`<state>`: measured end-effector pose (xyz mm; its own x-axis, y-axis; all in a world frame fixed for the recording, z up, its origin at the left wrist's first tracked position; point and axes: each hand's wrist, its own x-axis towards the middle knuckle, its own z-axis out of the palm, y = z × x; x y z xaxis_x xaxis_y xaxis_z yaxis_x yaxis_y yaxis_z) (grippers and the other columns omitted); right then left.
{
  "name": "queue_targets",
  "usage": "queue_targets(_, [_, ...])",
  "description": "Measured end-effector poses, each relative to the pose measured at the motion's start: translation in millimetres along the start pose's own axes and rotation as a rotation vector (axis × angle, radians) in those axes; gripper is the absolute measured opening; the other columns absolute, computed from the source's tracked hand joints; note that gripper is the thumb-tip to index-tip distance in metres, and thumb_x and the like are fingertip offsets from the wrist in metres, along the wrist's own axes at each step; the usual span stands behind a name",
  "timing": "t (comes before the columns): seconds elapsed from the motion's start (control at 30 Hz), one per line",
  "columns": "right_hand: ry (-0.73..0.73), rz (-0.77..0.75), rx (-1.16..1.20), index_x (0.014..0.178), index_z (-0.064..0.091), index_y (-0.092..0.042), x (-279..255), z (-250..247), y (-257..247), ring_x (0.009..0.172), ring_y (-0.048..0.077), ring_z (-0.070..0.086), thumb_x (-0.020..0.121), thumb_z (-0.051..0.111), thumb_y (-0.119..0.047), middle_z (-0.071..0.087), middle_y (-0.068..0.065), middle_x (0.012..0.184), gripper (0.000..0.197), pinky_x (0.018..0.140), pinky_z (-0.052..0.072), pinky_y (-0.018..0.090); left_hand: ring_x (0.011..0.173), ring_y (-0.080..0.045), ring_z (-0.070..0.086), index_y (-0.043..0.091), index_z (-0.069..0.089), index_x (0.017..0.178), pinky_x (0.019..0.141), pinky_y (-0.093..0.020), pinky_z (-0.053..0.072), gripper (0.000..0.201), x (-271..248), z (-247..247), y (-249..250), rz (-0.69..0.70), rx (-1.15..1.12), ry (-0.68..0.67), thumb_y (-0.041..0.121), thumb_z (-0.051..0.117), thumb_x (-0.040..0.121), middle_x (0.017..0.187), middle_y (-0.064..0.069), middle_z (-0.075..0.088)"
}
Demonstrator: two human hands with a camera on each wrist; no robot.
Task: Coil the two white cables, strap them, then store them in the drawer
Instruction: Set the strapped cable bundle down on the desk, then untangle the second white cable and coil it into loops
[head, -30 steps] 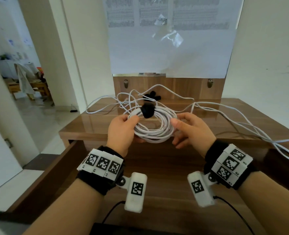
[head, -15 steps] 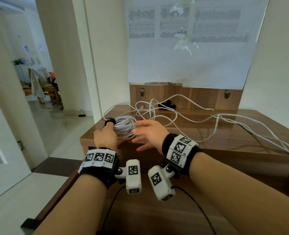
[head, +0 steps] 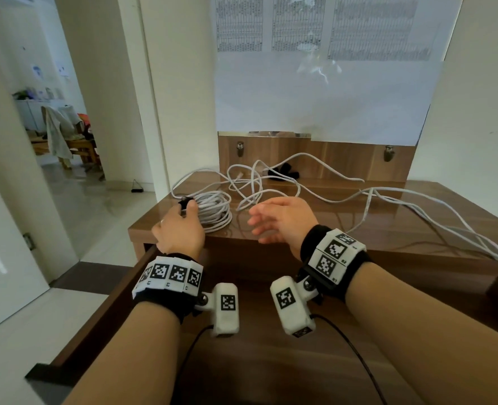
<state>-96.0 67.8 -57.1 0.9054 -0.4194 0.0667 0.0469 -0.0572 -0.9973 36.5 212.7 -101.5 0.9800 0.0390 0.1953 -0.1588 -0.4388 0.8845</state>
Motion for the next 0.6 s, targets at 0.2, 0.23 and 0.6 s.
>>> queue_targets(0.2, [0.068,-0.055,-0.004,0.093,0.069,0.002,-28.1,-31.6,-3.3,0.063,0.020,0.061,0.094,0.056,-0.009,0.068,0.013,0.078,0.017,0.053,0.052,0.028,0.132,-0.028,0.037,0.018,0.049,0.138,0.108,-0.043,0.033,0.049,-48.8,-4.8,33.3,0.146,-0.246,0.094,0.041,0.054,0.095,0.140,-0.014,0.044])
queue_targets(0.23, [0.094,-0.072,-0.022,0.091,0.069,0.000,-34.5,-41.3,-4.1,0.063,0.018,0.060,0.094,0.055,-0.009,0.068,0.012,0.078,0.017,0.051,0.051,0.026,0.126,-0.023,0.042,0.018,0.049,0.136,0.104,-0.037,0.036,0.045,-58.8,-3.6,42.2,0.202,-0.331,0.070,0.036,0.057,0.095,0.135,-0.009,0.044])
queue_targets(0.6, [0.942,-0.389,-0.210,0.085,0.073,-0.020,-108.9,-213.6,-13.7,0.074,0.015,0.061,0.087,0.058,-0.018,0.069,-0.001,0.082,0.015,0.069,0.053,0.040,0.104,-0.019,0.059,0.023,0.066,0.104,0.090,-0.038,0.050,0.022,-149.4,79.6,107.1,0.367,-0.626,-0.452,0.007,0.060,0.090,0.104,-0.001,0.060])
